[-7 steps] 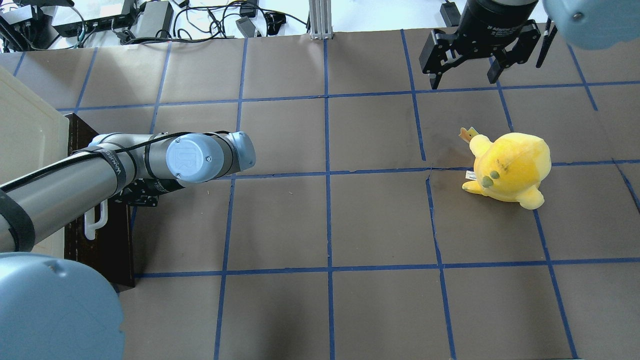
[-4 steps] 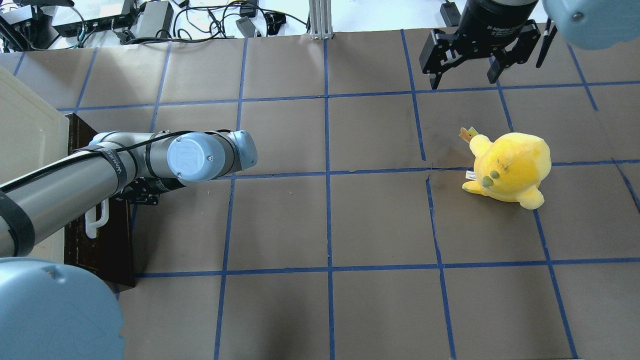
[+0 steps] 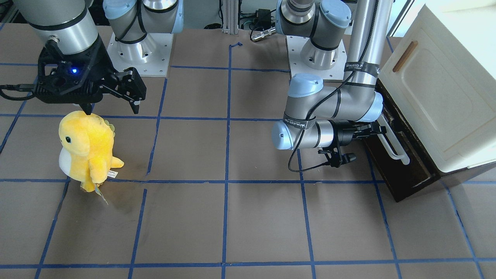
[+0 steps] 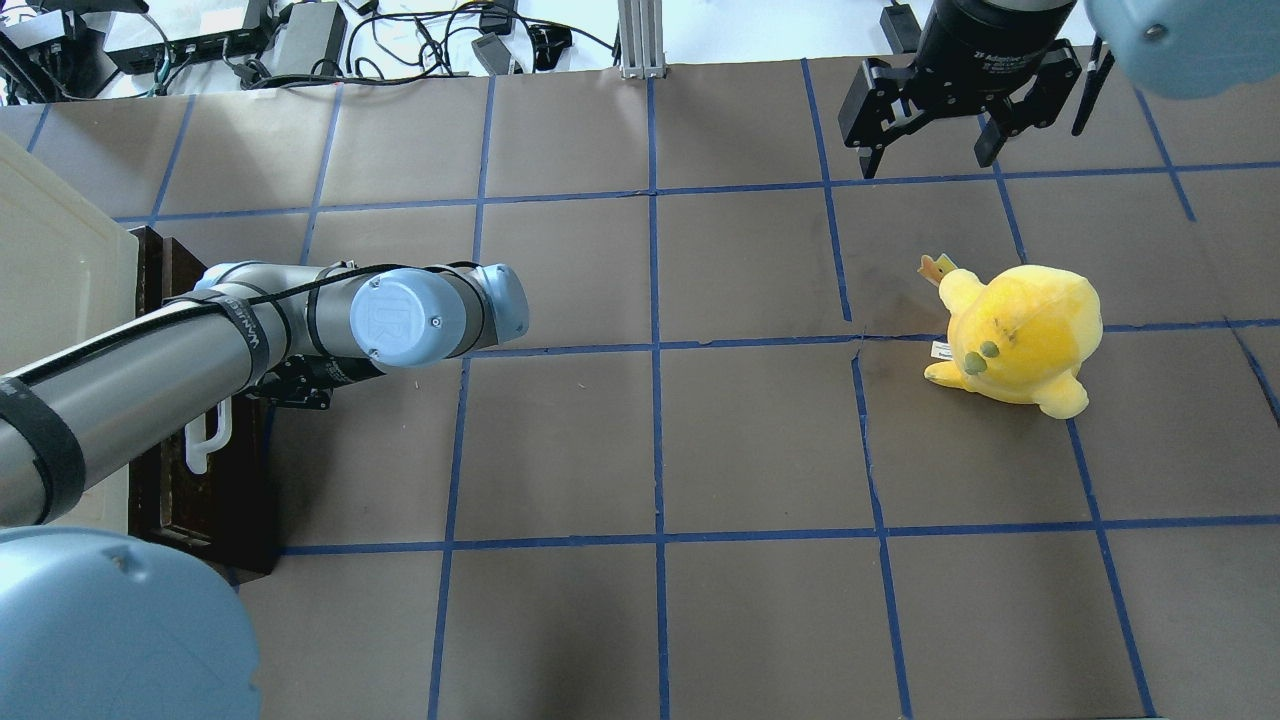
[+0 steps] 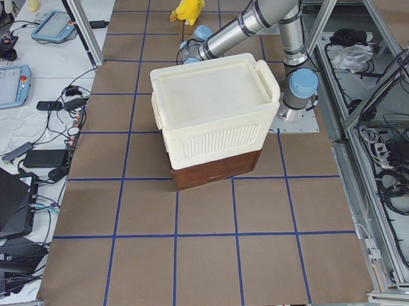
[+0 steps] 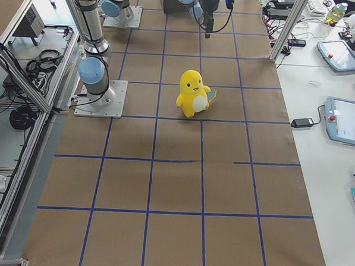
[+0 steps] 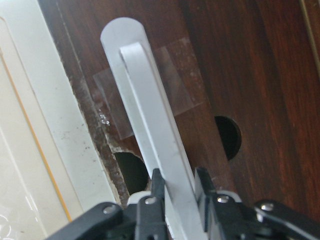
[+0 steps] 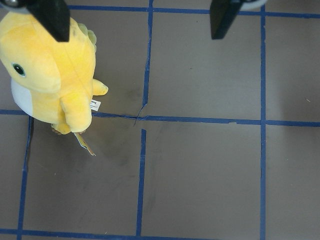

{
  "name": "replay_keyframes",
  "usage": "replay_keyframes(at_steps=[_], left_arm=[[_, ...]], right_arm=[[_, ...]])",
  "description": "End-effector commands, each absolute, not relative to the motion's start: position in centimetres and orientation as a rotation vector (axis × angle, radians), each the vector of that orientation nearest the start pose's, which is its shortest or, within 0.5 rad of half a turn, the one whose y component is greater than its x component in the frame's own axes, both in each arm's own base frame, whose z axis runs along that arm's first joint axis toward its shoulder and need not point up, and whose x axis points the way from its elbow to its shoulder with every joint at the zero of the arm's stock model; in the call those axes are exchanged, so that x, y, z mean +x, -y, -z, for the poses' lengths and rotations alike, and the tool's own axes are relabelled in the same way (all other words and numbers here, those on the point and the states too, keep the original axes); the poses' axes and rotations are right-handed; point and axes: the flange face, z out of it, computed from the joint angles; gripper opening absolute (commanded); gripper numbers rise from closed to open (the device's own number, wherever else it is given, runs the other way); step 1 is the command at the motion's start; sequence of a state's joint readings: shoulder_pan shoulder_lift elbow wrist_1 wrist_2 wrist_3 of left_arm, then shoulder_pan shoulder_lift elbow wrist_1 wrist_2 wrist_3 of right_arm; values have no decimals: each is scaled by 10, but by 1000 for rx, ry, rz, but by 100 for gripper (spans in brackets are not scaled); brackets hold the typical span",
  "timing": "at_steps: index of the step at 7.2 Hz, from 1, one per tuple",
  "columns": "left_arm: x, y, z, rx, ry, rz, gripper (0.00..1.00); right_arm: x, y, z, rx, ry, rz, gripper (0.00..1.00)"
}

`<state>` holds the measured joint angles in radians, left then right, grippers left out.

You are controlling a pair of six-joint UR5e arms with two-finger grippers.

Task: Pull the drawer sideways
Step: 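Pull the drawer outward by its handle with the left gripper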

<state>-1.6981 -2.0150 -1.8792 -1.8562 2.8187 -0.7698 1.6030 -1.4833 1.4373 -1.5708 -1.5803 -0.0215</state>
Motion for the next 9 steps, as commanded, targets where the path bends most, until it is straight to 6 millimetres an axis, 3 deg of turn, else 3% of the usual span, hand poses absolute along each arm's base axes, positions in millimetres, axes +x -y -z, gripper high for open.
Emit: replay_keyframes(at_steps=[1,9], left_arm=[[-109,483,-176,127,-1742,-311,11],[-152,474,-179,200,-1733,-242,10]], right_arm=[[149,529,-509,-84,-3149,73,100],[149,529,-509,-84,-3149,73,100]])
